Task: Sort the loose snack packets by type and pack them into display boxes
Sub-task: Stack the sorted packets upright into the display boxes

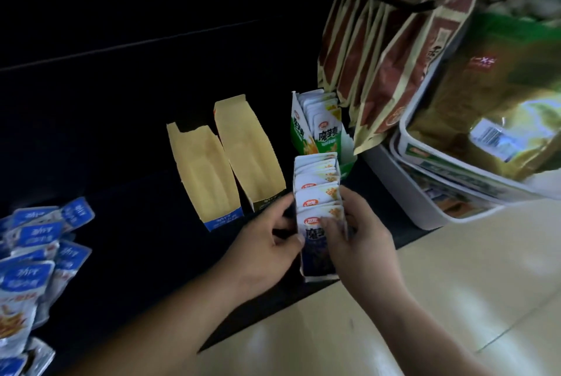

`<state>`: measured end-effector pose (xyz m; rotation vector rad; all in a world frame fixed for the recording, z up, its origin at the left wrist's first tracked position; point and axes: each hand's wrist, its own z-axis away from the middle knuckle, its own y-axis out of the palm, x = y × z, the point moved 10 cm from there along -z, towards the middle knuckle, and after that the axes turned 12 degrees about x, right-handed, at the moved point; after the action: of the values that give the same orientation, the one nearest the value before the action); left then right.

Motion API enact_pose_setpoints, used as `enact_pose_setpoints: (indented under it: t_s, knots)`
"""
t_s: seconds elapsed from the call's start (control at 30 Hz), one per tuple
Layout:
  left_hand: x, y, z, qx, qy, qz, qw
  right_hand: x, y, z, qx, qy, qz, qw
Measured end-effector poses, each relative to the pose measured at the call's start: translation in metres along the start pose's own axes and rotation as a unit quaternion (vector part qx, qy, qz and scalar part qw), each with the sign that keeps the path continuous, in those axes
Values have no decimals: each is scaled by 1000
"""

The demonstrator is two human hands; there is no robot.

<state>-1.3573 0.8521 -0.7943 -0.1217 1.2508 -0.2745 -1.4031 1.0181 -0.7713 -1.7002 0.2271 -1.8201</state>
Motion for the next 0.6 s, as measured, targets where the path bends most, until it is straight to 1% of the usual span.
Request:
enact_pose_setpoints:
  t_s: [0.17, 0.27, 0.3, 0.37, 0.43, 0.47, 0.53, 0.6]
  knots:
    - [0, -11, -8, -3, -32, -16, 999, 8, 9, -28, 23, 3, -23, 999]
    - [-7, -21, -17, -8, -41, -8, 999, 14, 12, -50, 32, -3, -16, 999]
    - [-6, -26, -21, -17, -45, -1, 999, 15, 11, -55, 27, 0, -11, 1000]
    - [0, -36, -26, -47, -63, -1, 997, 17, 4, -51, -22, 8, 30, 999]
    - [14, -46, -24, -68, -91, -36, 993, 24, -2, -25, -81, -1, 91, 993]
    - [21, -50, -22, -72, -107, -63, 990, 27, -1, -9, -94, -13, 109, 989]
    - [33, -54, -19, -75, -130, -111, 982, 23, 7, 17, -83, -25, 86, 992]
    - [41, -56, -16, -91, -134, -131, 978, 7, 13, 29, -70, -11, 43, 997]
